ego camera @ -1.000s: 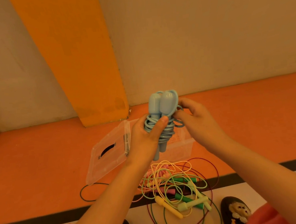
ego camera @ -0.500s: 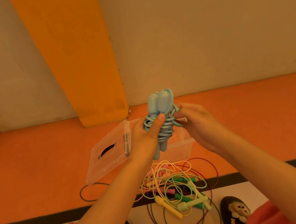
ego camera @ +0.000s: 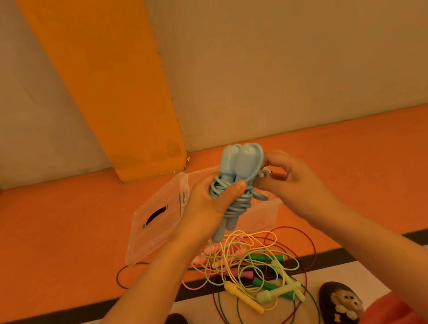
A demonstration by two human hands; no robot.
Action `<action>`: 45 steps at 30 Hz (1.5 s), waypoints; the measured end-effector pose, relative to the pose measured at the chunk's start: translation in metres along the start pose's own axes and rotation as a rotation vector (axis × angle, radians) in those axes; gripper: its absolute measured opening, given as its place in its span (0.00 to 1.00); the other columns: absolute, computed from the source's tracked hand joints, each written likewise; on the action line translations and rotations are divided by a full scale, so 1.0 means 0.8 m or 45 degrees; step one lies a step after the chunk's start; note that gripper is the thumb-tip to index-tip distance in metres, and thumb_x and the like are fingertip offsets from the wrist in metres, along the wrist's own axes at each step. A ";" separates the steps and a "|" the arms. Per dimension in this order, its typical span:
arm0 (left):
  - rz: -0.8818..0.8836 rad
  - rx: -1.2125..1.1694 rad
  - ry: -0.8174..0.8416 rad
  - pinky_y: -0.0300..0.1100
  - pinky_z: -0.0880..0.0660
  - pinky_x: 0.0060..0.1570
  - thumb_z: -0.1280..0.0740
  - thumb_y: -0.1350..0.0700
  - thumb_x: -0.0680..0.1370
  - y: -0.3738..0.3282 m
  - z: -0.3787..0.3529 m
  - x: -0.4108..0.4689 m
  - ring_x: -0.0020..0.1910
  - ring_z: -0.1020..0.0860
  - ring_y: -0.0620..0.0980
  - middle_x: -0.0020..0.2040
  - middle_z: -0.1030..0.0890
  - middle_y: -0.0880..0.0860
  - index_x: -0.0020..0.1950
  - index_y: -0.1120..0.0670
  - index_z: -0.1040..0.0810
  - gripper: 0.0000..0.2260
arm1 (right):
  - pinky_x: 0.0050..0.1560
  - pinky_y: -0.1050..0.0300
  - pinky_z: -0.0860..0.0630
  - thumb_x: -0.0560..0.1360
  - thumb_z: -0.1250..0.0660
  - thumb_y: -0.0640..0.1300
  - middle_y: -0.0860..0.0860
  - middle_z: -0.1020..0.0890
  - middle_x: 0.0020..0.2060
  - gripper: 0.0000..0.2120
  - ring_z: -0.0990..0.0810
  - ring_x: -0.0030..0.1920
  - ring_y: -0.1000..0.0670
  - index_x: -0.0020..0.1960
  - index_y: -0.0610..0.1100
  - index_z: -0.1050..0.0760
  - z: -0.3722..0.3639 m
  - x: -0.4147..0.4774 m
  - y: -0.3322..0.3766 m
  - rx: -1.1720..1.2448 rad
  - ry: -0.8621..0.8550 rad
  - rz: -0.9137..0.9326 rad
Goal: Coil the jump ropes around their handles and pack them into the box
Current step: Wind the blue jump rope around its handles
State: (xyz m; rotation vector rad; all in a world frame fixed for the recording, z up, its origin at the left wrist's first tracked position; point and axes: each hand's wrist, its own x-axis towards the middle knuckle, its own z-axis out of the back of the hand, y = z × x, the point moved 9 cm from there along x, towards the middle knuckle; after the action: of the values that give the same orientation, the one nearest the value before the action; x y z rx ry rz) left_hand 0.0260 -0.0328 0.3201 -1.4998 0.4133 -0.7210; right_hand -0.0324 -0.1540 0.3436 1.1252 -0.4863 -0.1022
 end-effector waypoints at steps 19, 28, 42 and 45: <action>0.305 -0.456 0.155 0.39 0.23 0.32 0.40 0.47 0.71 0.013 -0.036 -0.006 0.30 0.20 0.49 0.36 0.17 0.55 0.49 0.60 0.22 0.18 | 0.46 0.60 0.29 0.65 0.33 0.42 0.50 0.20 0.36 0.04 0.23 0.38 0.55 0.39 0.41 0.23 0.003 -0.009 0.013 0.313 0.094 -0.075; 0.261 -0.349 0.084 0.39 0.23 0.33 0.34 0.47 0.75 0.011 -0.030 -0.002 0.30 0.20 0.49 0.35 0.17 0.54 0.47 0.60 0.21 0.15 | 0.34 0.64 0.32 0.68 0.35 0.34 0.52 0.27 0.33 0.08 0.29 0.36 0.55 0.35 0.46 0.30 0.001 -0.008 0.021 0.344 0.060 -0.024; 0.397 -0.436 0.217 0.39 0.22 0.32 0.39 0.46 0.70 0.010 -0.038 -0.012 0.30 0.20 0.49 0.35 0.17 0.55 0.50 0.61 0.23 0.20 | 0.53 0.52 0.30 0.68 0.32 0.51 0.57 0.25 0.41 0.08 0.25 0.50 0.50 0.40 0.47 0.26 0.014 -0.017 0.023 -0.087 -0.117 0.128; 0.402 -0.408 0.228 0.40 0.21 0.34 0.38 0.45 0.70 0.014 -0.038 -0.011 0.33 0.20 0.50 0.37 0.17 0.56 0.50 0.60 0.22 0.20 | 0.48 0.61 0.34 0.69 0.32 0.49 0.56 0.25 0.41 0.07 0.27 0.48 0.52 0.41 0.46 0.26 0.018 -0.023 0.029 -0.185 -0.207 0.215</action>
State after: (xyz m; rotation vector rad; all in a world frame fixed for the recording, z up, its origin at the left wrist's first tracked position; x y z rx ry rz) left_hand 0.0016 -0.0504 0.3056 -1.6217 0.9144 -0.5553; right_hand -0.0586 -0.1504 0.3633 0.9334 -0.7061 -0.0803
